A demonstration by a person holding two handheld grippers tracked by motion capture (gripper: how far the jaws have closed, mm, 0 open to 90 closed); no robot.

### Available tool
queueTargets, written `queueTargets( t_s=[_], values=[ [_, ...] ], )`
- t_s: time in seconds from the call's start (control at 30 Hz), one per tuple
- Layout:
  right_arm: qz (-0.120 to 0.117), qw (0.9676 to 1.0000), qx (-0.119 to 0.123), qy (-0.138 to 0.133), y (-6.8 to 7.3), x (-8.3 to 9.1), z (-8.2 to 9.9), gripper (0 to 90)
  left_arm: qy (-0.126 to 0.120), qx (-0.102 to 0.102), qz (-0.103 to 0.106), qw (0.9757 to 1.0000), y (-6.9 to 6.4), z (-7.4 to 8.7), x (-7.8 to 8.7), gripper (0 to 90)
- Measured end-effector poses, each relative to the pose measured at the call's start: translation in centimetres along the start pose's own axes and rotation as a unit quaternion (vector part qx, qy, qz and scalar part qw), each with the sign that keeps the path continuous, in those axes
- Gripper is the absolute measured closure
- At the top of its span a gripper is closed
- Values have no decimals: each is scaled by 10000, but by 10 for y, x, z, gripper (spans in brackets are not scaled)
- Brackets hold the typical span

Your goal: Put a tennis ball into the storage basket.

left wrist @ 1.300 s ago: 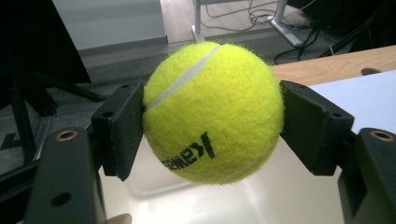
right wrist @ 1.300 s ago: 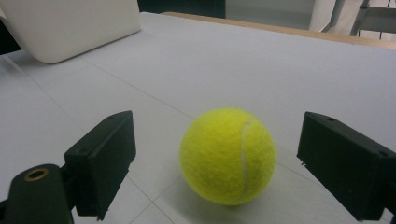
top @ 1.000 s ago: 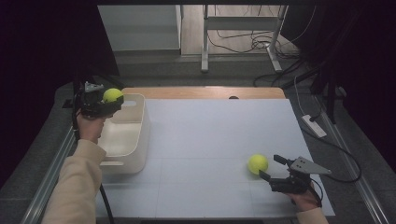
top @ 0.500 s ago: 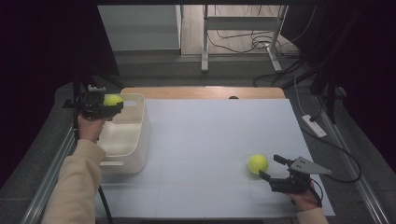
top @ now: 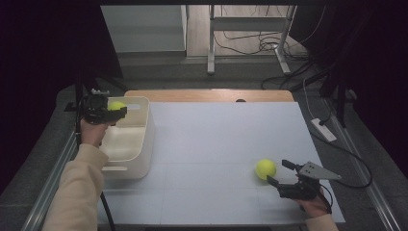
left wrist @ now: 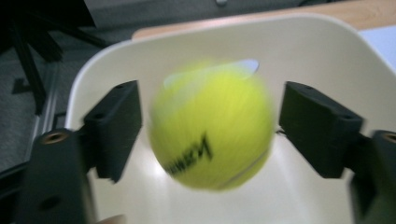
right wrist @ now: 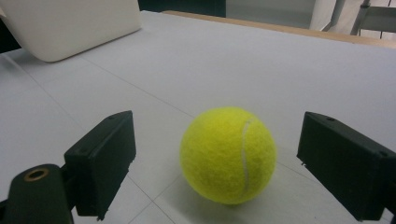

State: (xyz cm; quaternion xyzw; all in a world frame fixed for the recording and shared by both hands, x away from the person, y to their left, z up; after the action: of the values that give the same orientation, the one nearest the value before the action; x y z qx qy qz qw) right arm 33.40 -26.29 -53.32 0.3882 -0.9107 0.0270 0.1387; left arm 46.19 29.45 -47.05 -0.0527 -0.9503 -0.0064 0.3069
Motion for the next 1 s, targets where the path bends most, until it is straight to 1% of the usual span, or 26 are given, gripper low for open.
queueTargets(
  t_s=[0.03, 0.07, 0.1, 0.13, 0.17, 0.2, 0.23, 0.3, 0.37, 0.47, 0.5, 0.53, 0.67, 0.77, 0.8, 0.83, 0.87, 0.9, 0.93, 0.97, 1.0],
  values=[
    [4, 10000, -4, 2, 0, 0, 0, 117, 0, 0, 0, 10000, 0, 0, 0, 175],
    [11, 10000, -11, -7, 0, 0, 0, 117, -144, 27, 122, 9998, -5, -5, 4, 164],
    [4, 10000, -5, 4, 0, 0, 0, 117, -144, 27, 122, 9998, -5, -5, 4, 157],
    [3, 10000, 1, 6, 0, 0, 0, 117, -210, -21, 220, 9995, -10, -8, 7, 149],
    [3, 10000, 1, 6, 0, 0, 0, 117, -210, -21, 220, 9995, -10, -8, 7, 142],
    [-1, 10000, 4, 14, 0, 0, 0, 117, -271, -39, 321, 9991, -14, -10, 10, 142],
    [0, 10000, 8, 15, 0, 0, 0, 117, -338, -24, 438, 9985, -20, -12, 12, 135],
    [2, 10000, 0, -1, 0, 0, 0, 117, -415, -31, 601, 9973, -26, -14, 15, 127],
    [5, 10000, 2, 1, 0, 0, 0, 117, -489, -47, 804, 9956, -33, -16, 20, 119],
    [2, 10000, 1, 5, 0, 0, 0, 117, -569, -81, 999, 9933, -41, -17, 26, 120],
    [1, 10000, 1, -4, 0, 0, 0, 117, -584, -88, 1048, 9927, -43, -17, 27, 120],
    [1, 10000, 1, -4, 0, 0, 0, 117, -584, -88, 1048, 9927, -43, -17, 27, 121],
    [3, 10000, 7, 0, 0, 0, 0, 117, -694, -46, 1259, 9896, -50, -18, 34, 125],
    [8, 10000, 5, 4, 0, 0, 0, 117, -770, -94, 1381, 9874, -57, -19, 39, 127],
    [8, 10000, 5, 7, 0, 0, 0, 117, -770, -94, 1381, 9874, -57, -19, 39, 127],
    [9, 10000, 6, 7, 0, 0, 0, 117, -802, -105, 1471, 9858, -61, -19, 41, 127],
    [6, 10000, 7, 15, 0, 0, 0, 117, -811, -123, 1510, 9851, -63, -20, 42, 126],
    [9, 10000, 10, 15, 0, 0, 0, 117, -811, -123, 1510, 9851, -63, -20, 42, 125],
    [9, 10000, 10, 15, 0, 0, 0, 117, -832, -138, 1529, 9846, -64, -20, 42, 125],
    [8, 10000, 9, 11, 0, 0, 0, 117, -851, -146, 1561, 9840, -66, -20, 43, 125],
    [8, 10000, 8, 5, 0, 0, 0, 117, -872, -147, 1622, 9828, -68, -20, 44, 125]
  ],
)
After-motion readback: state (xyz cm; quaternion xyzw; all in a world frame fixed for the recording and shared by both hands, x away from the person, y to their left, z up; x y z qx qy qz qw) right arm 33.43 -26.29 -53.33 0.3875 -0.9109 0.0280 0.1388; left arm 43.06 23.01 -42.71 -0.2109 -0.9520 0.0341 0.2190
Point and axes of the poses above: each handheld gripper's, and its own axes: x roughly backward along the jaws, z roughly out of its underside, y roughly to its left, the point moved 9 cm from there along -x, roughly forward along the jaws, and after that the axes turned 6 degrees about -y, right-handed, at the moved point
